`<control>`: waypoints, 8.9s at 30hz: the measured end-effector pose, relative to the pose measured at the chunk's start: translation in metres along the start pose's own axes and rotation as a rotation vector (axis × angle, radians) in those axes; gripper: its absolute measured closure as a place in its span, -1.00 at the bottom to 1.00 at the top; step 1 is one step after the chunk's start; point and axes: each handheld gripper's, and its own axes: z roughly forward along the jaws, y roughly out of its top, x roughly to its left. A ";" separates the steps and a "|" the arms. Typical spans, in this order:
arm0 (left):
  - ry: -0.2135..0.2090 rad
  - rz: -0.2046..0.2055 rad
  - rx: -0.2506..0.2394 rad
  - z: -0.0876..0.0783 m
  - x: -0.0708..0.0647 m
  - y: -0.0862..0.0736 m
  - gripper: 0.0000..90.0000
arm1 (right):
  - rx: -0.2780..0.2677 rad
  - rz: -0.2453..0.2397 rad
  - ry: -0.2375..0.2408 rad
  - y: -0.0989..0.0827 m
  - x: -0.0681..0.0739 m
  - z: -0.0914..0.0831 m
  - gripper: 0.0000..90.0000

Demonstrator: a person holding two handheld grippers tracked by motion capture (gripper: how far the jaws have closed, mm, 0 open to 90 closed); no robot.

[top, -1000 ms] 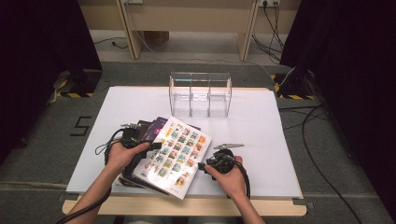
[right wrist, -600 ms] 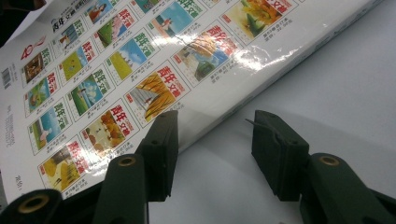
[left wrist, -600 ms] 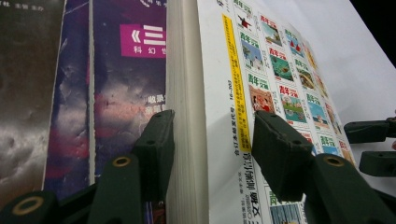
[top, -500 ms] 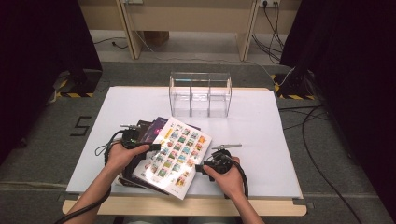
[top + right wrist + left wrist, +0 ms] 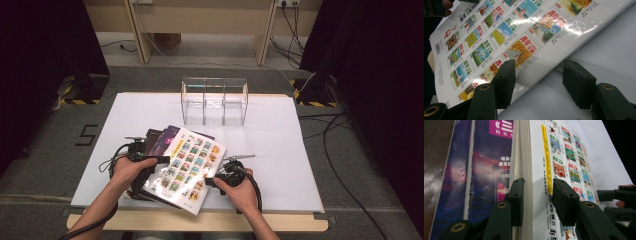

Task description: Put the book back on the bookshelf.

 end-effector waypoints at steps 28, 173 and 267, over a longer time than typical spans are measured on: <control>0.014 0.145 -0.070 -0.028 -0.013 -0.055 0.69 | -0.030 0.030 -0.073 0.068 -0.039 0.006 -0.04; 0.180 0.159 -0.515 -0.080 0.020 -0.101 0.28 | -0.663 -0.008 -0.323 0.190 0.024 -0.191 0.65; 0.178 0.179 -0.515 -0.080 0.020 -0.110 0.36 | -0.711 0.023 -0.484 0.284 -0.041 -0.111 0.65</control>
